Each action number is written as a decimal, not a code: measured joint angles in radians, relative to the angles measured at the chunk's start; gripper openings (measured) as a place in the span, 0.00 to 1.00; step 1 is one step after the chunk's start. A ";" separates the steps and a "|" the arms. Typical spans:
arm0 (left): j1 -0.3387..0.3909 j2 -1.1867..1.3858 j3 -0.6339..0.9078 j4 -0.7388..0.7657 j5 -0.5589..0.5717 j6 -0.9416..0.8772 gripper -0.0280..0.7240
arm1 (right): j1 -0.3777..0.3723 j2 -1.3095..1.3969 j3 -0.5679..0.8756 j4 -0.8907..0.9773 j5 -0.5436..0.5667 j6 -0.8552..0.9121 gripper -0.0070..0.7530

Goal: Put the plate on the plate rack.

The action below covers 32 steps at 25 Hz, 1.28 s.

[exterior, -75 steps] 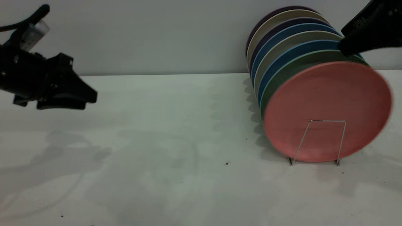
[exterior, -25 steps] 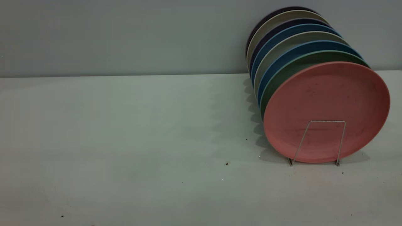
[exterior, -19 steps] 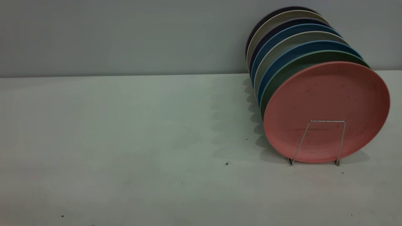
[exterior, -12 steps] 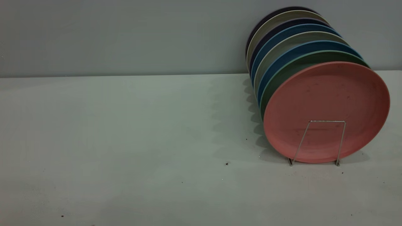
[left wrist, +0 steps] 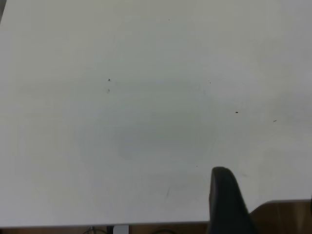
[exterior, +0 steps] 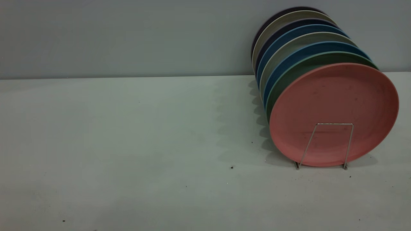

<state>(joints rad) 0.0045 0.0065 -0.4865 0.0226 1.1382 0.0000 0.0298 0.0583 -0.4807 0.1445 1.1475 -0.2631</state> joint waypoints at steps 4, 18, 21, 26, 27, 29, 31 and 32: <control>0.000 0.000 0.000 0.000 0.000 0.000 0.63 | 0.000 -0.026 0.000 -0.001 0.000 0.000 0.56; 0.000 -0.001 0.000 0.001 0.000 0.000 0.63 | 0.000 -0.032 0.000 -0.001 0.000 0.000 0.56; -0.001 -0.018 0.000 0.001 0.000 0.000 0.63 | 0.000 -0.034 0.000 -0.001 0.000 0.000 0.56; -0.008 -0.029 0.000 0.001 0.000 0.000 0.63 | 0.000 -0.075 0.000 0.000 0.000 0.000 0.56; -0.010 -0.029 0.000 0.001 0.000 0.000 0.63 | 0.000 -0.075 0.000 0.000 0.000 0.000 0.56; -0.011 -0.029 0.000 0.001 0.000 0.000 0.63 | 0.000 -0.075 0.000 0.001 0.000 0.000 0.56; -0.011 -0.029 0.000 0.001 0.000 0.000 0.63 | 0.000 -0.075 0.000 0.001 0.000 0.000 0.56; -0.011 -0.029 0.000 0.001 0.000 0.000 0.63 | 0.000 -0.075 0.000 0.001 0.000 0.000 0.56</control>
<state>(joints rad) -0.0062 -0.0221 -0.4865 0.0235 1.1382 0.0000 0.0298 -0.0166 -0.4807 0.1457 1.1475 -0.2631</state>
